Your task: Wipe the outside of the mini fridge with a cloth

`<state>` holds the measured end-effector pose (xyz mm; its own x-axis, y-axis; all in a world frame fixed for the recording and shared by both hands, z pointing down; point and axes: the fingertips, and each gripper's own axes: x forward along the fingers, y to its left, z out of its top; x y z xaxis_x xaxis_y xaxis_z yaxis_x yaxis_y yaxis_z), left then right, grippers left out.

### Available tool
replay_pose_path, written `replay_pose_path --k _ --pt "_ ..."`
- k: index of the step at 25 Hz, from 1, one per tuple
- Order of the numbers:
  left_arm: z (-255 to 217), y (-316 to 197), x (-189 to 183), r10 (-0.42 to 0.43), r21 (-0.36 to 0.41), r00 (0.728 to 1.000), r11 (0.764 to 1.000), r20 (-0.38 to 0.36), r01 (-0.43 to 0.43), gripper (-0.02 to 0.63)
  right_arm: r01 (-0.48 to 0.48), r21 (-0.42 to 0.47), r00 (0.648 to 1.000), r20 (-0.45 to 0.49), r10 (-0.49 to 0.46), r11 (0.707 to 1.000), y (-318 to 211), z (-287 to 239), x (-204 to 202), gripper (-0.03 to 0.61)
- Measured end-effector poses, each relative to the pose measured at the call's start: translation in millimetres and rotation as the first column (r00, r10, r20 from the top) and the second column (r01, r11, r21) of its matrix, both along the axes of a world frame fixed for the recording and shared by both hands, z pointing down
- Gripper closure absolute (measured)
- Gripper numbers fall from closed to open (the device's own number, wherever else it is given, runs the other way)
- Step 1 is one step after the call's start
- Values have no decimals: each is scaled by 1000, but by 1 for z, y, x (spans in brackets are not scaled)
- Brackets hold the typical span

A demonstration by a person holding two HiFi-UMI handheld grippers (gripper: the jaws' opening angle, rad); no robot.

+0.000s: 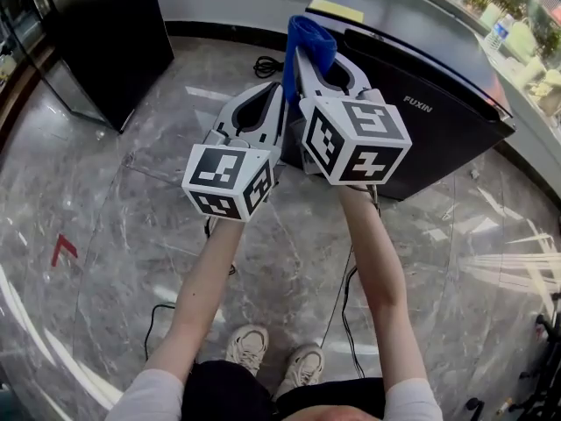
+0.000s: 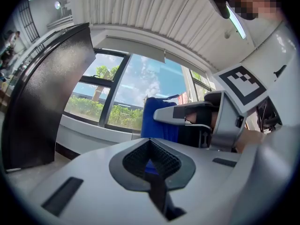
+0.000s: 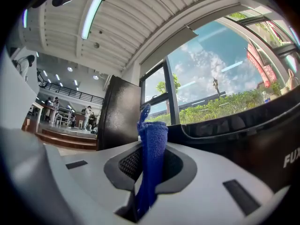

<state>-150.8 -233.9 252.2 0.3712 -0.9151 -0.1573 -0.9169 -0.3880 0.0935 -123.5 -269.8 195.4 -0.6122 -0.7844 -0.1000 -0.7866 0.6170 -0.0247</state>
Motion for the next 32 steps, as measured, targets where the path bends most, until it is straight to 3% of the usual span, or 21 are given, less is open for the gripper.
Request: replay_pose_path --k 8,17,32 --pt "-4 4 34 57 18 998 998 18 -57 609 -99 15 995 9 98 995 2 -3 43 517" --pt "1 16 102 151 20 987 988 54 -152 609 -202 27 979 -21 202 979 16 -2 113 517" --pt "1 28 208 320 27 947 947 33 -321 609 -415 32 908 -41 416 909 33 -3 260 516"
